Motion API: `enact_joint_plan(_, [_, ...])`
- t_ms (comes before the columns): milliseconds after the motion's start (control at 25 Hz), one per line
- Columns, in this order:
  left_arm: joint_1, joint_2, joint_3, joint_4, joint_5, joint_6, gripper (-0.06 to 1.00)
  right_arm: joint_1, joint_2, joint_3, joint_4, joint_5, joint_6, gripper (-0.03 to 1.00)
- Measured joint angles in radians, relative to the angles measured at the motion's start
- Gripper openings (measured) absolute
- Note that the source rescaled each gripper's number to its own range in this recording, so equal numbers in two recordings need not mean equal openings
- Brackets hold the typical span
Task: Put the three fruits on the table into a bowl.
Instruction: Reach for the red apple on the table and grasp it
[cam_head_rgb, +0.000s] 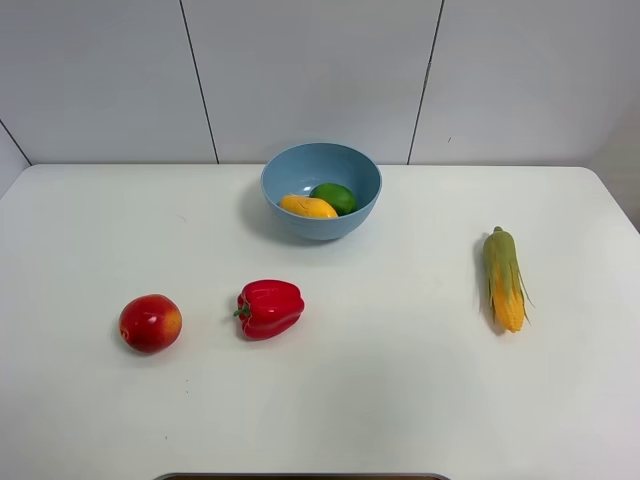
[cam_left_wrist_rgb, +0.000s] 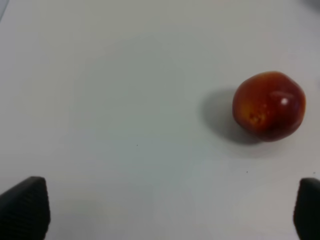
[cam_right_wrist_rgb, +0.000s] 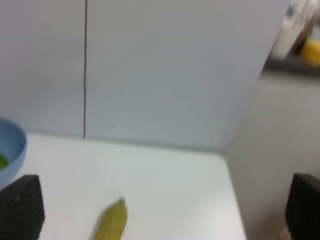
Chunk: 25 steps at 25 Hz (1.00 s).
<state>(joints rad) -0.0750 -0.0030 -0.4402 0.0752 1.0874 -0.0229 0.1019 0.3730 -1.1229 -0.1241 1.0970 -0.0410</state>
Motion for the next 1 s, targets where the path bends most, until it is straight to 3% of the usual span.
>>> enact_joint_plan(480, [0.0, 0.0, 0.0, 0.0, 0.0, 0.0, 1.0, -0.083, -0.258, 0.347, 0.037, 0.003, 0.071, 0.93])
enact_joint_plan(1000, [0.0, 0.0, 0.0, 0.0, 0.0, 0.0, 1.0, -0.083, -0.376, 0.503, 0.052, 0.008, 0.071, 0.93])
